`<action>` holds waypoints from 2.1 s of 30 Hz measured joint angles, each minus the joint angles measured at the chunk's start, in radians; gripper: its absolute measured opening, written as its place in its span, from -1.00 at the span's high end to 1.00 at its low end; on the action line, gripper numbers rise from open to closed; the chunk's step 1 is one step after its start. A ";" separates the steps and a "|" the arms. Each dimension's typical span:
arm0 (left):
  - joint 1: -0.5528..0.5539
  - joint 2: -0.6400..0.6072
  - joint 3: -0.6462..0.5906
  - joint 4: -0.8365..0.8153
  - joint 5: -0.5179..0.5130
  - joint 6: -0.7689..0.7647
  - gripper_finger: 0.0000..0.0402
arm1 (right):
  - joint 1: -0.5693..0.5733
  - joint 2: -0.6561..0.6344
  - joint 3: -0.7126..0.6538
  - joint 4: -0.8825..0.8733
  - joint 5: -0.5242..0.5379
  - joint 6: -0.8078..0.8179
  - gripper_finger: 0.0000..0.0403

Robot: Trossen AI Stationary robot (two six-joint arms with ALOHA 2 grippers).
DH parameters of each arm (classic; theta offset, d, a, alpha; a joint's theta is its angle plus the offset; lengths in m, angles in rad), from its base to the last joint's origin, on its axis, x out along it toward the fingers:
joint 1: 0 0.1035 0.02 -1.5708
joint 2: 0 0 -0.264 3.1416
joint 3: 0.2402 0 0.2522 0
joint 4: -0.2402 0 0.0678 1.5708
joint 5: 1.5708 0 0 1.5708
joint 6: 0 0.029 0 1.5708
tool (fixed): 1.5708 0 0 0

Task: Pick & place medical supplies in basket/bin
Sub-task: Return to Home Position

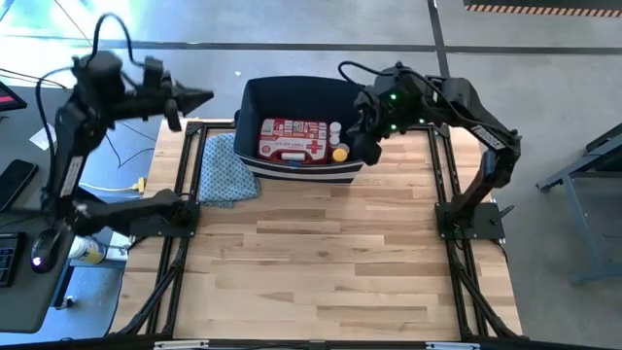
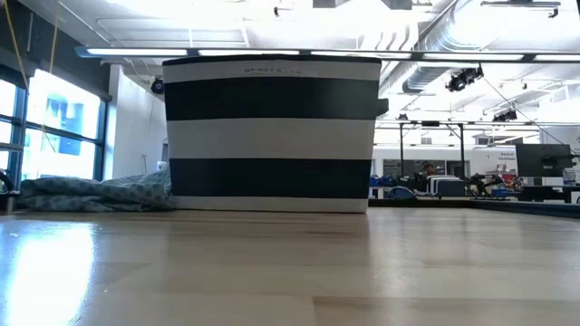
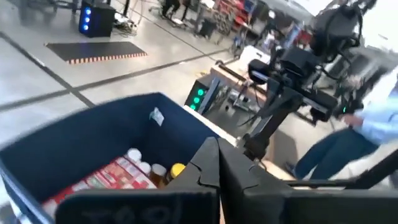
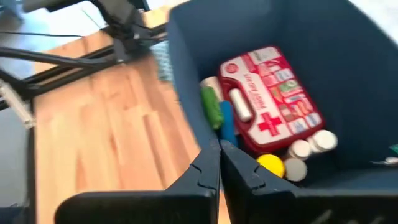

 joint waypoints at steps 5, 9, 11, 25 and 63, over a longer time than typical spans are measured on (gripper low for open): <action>0.000 -0.204 -0.235 0.077 -0.063 -0.126 0.84 | 0.057 0.000 -0.001 0.014 -0.017 0.030 0.99; 0.000 -0.341 -0.336 0.117 -0.090 -0.177 0.89 | 0.109 -0.027 -0.002 0.094 -0.004 0.061 0.99; 0.000 -0.389 -0.367 0.140 -0.114 -0.197 0.89 | 0.118 -0.045 -0.002 0.106 0.016 0.064 0.99; 0.000 -0.401 -0.536 0.165 -0.218 -0.149 0.89 | 0.021 -0.126 -0.001 -0.017 0.167 0.037 1.00; 0.185 -0.432 -0.748 0.264 -0.055 -0.086 0.88 | -0.058 -1.459 -1.707 0.978 0.185 0.578 1.00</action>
